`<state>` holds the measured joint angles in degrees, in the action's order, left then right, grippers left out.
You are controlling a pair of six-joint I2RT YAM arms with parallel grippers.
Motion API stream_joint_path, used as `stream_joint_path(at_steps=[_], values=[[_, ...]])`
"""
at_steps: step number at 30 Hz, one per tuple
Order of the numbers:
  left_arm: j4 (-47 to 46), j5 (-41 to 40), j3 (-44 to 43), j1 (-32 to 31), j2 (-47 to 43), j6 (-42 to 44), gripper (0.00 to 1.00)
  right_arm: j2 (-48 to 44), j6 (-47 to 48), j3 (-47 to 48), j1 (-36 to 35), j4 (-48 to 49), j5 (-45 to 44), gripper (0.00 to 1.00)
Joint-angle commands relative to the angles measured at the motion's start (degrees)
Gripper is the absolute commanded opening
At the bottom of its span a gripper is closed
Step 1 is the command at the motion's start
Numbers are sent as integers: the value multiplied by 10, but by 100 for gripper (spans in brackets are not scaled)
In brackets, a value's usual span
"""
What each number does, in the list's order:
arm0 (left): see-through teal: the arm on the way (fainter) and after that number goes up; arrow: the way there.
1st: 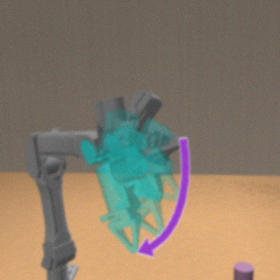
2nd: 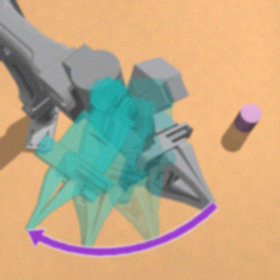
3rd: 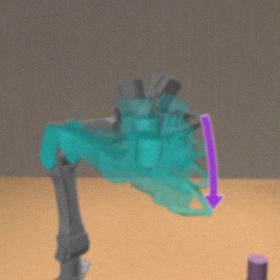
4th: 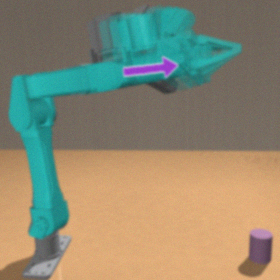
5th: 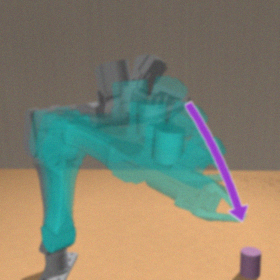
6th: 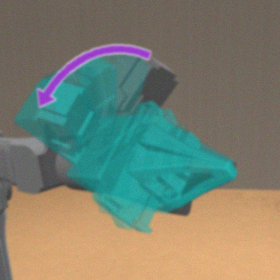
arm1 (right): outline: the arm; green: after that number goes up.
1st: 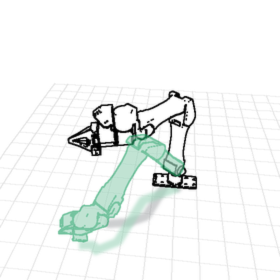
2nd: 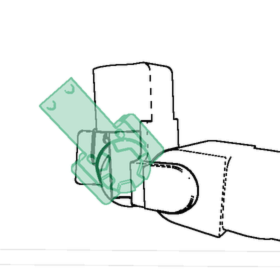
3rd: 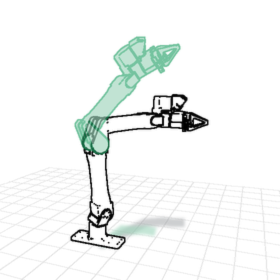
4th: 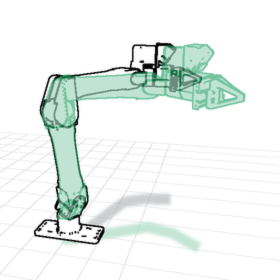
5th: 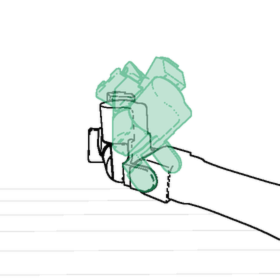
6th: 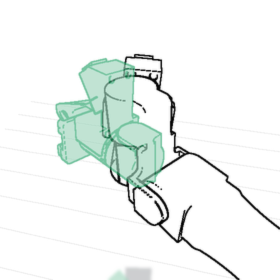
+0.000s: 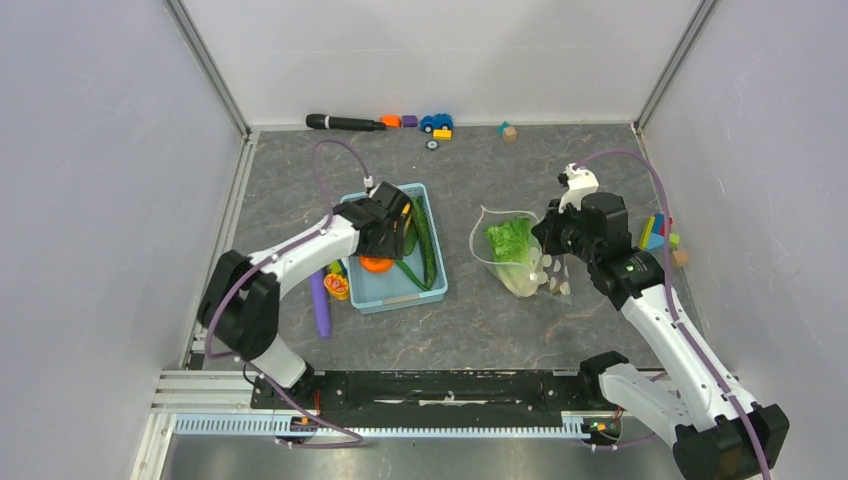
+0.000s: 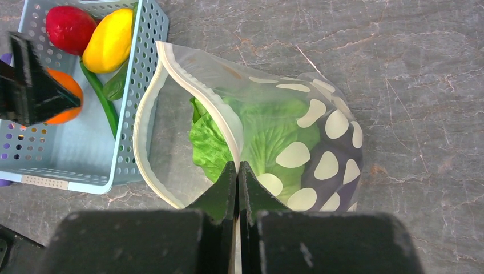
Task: Place the food in the zip-top bag and seal the zipper
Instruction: Pick up the fake vegetable from the bin.
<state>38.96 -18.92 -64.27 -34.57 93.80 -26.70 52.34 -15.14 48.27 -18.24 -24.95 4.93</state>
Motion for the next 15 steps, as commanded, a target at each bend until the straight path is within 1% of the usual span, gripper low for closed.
stream_joint_path(at_steps=[1,5,8,10,13,15], values=[[-5,2,-14,2,-89,-10,37,-9,4,11,3,13,14,0],[-11,22,-17,2,-151,-1,35,-6,1,13,3,12,23,0],[-31,70,-17,2,-194,10,34,-5,1,16,3,13,34,0],[-70,133,-12,1,-223,17,33,-5,-2,17,4,16,45,0],[-162,261,-1,2,-254,23,24,-3,-12,22,3,22,65,0],[-194,334,-12,1,-254,23,22,-2,-18,27,2,22,80,0]])
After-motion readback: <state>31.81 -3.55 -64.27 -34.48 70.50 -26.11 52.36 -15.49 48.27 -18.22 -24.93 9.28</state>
